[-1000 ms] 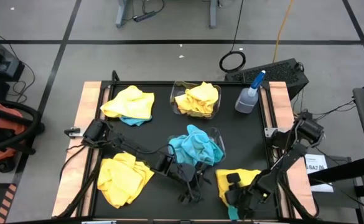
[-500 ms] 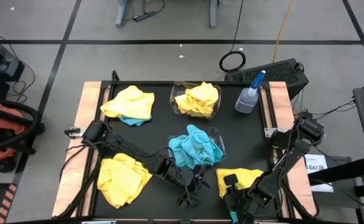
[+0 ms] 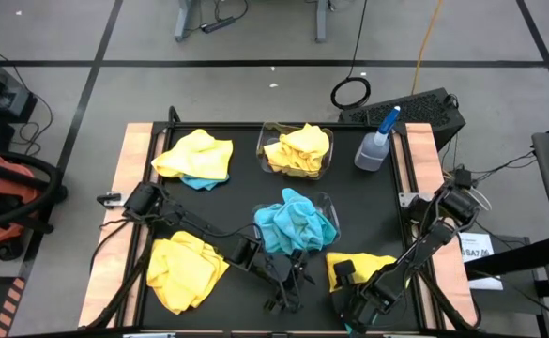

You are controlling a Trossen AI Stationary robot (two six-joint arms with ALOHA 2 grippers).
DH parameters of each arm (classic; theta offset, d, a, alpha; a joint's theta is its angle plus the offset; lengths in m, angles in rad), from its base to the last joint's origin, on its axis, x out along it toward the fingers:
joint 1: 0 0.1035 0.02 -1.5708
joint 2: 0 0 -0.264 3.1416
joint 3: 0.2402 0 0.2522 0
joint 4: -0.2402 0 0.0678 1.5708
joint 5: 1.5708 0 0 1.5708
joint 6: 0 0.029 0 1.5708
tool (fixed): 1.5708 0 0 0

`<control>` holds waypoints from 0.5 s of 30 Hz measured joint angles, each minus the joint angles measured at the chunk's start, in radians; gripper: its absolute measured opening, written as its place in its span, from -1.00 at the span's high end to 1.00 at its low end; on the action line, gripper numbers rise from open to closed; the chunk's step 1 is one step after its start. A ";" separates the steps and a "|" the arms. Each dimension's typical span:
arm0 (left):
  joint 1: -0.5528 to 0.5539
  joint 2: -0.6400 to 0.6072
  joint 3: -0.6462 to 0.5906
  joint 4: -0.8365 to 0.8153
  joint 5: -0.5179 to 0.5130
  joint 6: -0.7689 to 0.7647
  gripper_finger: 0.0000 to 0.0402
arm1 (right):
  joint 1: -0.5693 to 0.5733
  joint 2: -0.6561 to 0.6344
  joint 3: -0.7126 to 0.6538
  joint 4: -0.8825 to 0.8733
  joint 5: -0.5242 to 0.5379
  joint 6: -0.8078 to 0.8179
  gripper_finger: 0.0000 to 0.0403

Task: Sort microfiber towel by color & place in baskets
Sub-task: Put the yellow microfiber cloth into the top transparent bin

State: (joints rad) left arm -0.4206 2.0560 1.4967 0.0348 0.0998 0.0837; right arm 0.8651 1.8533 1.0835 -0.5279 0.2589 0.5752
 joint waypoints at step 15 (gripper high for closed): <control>-0.001 0.000 0.000 -0.003 0.000 0.000 -0.66 | 0.001 -0.057 0.093 -0.159 0.009 -0.082 0.98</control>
State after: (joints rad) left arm -0.4213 2.0560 1.4963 0.0319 0.0998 0.0837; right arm 0.8661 1.7967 1.1766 -0.6868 0.2675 0.4928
